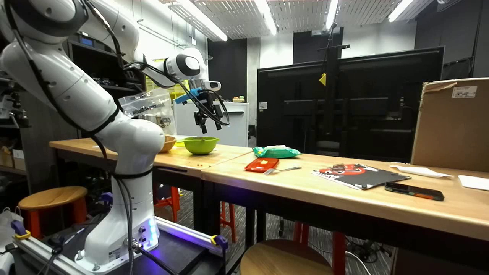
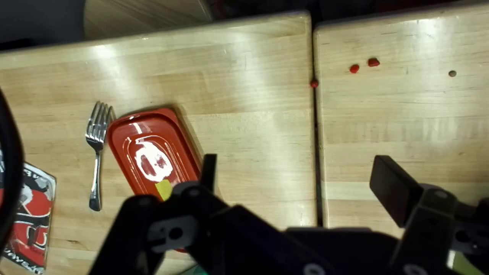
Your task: Turn the red lid to the left
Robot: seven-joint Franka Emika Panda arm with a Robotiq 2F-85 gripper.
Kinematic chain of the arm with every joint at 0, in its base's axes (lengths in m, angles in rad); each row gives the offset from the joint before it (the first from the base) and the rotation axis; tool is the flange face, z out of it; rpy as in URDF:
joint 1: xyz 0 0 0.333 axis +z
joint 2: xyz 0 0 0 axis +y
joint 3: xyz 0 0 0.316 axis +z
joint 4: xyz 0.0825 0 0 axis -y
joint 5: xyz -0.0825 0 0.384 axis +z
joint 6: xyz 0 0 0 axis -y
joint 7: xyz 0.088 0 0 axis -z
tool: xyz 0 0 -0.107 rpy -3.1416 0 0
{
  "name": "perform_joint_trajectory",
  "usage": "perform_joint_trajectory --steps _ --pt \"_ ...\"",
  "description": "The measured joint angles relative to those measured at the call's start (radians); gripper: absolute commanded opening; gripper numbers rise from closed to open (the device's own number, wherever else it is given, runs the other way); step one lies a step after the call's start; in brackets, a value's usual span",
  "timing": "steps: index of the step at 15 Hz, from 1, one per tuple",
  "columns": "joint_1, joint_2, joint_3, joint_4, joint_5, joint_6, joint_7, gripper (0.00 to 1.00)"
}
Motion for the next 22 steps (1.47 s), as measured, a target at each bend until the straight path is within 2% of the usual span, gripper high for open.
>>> perform_joint_trajectory --steps 13,16,22 --pt "0.004 0.005 0.002 0.003 0.0 0.005 0.003 1.0" --pt "0.023 0.05 0.026 0.027 0.005 0.074 0.05 1.0" --pt "0.016 0.216 0.042 0.111 0.055 0.23 0.246 1.0"
